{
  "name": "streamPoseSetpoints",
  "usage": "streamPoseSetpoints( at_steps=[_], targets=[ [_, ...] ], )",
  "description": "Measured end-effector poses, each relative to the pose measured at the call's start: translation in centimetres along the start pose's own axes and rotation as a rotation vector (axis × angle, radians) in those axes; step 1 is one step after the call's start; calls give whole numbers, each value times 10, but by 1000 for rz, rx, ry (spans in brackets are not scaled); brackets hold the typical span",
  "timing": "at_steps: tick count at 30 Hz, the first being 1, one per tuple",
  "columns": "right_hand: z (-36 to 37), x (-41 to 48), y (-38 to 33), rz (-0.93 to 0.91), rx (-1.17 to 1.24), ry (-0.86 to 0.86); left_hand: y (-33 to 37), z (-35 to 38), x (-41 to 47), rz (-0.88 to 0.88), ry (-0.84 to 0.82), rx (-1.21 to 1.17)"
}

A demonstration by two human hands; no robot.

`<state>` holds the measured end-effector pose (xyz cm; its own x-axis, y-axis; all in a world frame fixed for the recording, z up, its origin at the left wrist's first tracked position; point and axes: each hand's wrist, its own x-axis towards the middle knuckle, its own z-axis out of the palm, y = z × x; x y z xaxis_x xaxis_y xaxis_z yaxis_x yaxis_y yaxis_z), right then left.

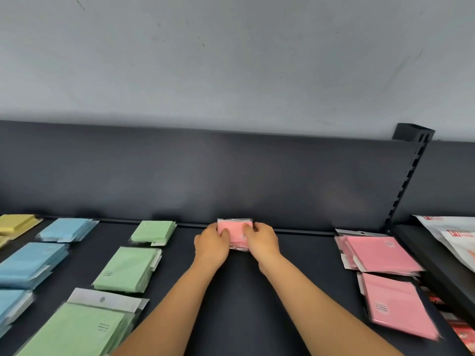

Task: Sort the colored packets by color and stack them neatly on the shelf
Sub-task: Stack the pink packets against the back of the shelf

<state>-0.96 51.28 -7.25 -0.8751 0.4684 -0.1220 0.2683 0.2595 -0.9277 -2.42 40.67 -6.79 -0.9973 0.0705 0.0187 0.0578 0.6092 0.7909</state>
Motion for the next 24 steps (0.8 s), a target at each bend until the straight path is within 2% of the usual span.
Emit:
streamPoseSetpoints(
  at_steps=[3,8,11,15,18,21,24],
  targets=[
    [4,3,7,-25,-21,-21,-8,5,-2,62,44,39],
    [-3,4,16,-30,46,-123,-16,2,-4,122,-86,47],
    [-12,-4,15,-104,50,-192,-21,-5,-1,148,-143,43],
    [-12,-11,17,-229,-81,-160,-20,-13,-5,189,-105,82],
    [-2,-14,20,-321,-242,-70,-20,-15,-5,221,-52,115],
    [4,-16,18,-324,-307,-10,-20,-15,-5,207,-49,164],
    [-4,-23,13,-271,-257,-58,-18,-17,-4,176,-89,196]
  ],
)
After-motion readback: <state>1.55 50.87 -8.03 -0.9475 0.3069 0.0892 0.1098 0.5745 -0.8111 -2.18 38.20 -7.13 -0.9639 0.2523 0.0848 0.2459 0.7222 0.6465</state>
